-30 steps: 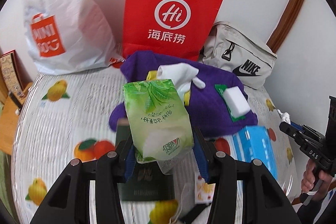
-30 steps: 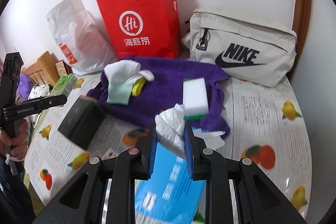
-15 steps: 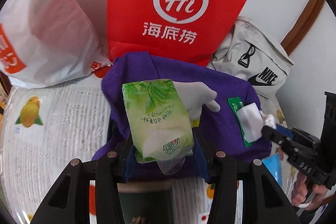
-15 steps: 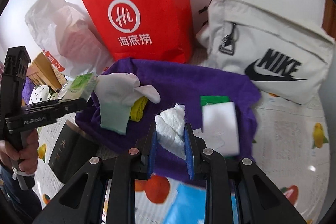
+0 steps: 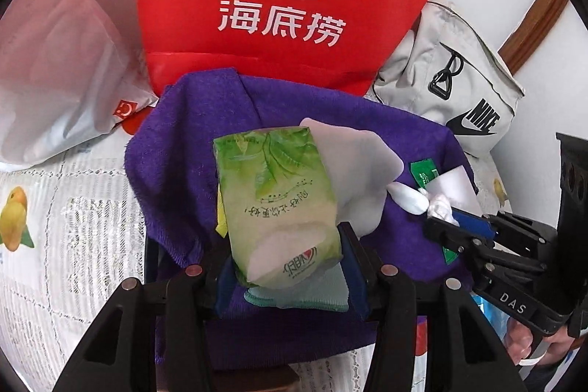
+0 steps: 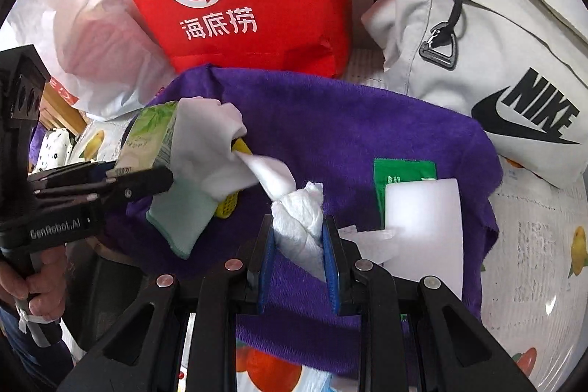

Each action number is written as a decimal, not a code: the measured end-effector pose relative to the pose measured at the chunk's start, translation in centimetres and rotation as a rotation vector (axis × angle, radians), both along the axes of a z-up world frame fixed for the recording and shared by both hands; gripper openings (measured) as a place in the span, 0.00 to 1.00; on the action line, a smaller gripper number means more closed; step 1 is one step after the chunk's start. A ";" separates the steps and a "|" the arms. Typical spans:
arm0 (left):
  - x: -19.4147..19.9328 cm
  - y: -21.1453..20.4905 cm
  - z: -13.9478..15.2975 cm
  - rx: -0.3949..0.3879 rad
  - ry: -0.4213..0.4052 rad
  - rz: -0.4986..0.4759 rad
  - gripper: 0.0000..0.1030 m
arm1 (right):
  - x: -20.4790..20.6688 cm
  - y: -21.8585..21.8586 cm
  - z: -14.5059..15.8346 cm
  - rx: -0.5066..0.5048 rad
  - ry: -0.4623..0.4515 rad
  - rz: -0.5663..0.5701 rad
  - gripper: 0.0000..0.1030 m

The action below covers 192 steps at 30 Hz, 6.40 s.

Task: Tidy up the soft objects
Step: 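Place the tissue on the towel with the right tool while the left places the pack, then grasp the black watch strap with the right tool while the left grasps the orange sachet, then lay the strap on the towel with the right tool while the left places the sachet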

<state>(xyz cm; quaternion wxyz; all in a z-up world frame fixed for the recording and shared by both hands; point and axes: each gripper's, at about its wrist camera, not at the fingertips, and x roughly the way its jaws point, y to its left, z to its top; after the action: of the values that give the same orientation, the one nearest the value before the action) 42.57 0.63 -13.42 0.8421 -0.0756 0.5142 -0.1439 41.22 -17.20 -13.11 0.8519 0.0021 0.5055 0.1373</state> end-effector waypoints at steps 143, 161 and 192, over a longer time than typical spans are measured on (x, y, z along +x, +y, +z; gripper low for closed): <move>-24.7 3.3 1.9 0.028 -0.100 0.066 0.40 | -29.2 -5.6 -5.0 -0.107 -0.074 -0.041 0.21; -25.4 4.0 2.2 -0.016 -0.114 0.056 0.40 | -29.7 -6.8 -4.3 -0.033 -0.058 -0.073 0.20; -21.6 6.9 5.8 -0.015 -0.152 0.122 0.40 | -23.8 -6.3 5.6 -0.036 -0.251 -0.016 0.20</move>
<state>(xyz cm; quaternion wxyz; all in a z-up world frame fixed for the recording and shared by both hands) 20.99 7.49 -7.63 0.8854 -0.1019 0.4421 -0.1015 17.38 -23.47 -7.54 0.9095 -0.0264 0.3971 0.1204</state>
